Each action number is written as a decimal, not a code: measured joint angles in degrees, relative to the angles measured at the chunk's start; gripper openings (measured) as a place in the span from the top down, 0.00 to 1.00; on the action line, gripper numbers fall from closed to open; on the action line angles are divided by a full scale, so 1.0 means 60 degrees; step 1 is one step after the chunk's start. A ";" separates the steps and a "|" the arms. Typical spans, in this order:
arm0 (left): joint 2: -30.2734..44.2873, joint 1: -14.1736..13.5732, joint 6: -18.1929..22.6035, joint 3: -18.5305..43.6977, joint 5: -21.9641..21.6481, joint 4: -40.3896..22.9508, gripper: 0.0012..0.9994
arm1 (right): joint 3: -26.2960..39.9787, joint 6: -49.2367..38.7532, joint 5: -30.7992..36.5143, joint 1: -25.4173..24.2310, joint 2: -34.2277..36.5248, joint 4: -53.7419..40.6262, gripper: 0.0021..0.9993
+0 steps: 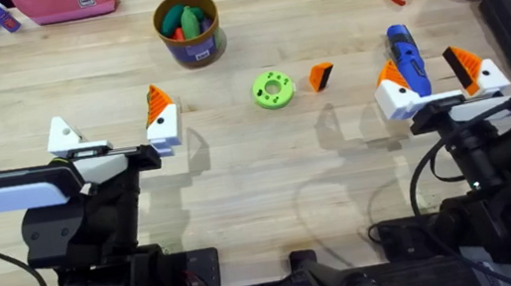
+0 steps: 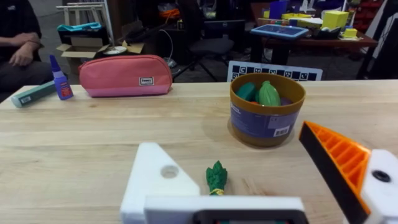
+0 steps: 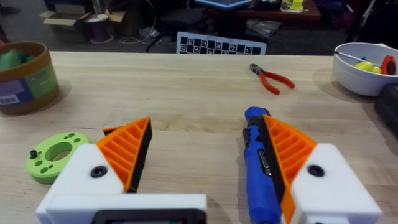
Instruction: Pick up the gripper from the table and insert it into the empty holder that is missing its gripper. Then pick up a screw, insert it into the mounting hole, and use the screwdriver to tighten it. Finally, clean up the table by picking up the vegetable and placing it into the bucket.
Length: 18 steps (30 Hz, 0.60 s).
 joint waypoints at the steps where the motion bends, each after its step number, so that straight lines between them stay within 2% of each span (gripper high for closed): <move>1: 0.0000 0.0000 0.0000 0.0000 0.0000 0.0000 0.01 | 0.0000 0.0000 0.0000 0.0000 0.0000 0.0000 0.01; 13: 0.0000 0.0000 -0.0003 0.0003 0.0000 0.0058 0.01 | 0.0000 0.0000 -0.0003 0.0000 0.0004 0.0061 0.01; 18: 0.0004 0.0000 -0.0004 0.0038 0.0000 0.0803 0.01 | 0.0010 0.0001 -0.0025 0.0000 0.0004 0.0952 0.01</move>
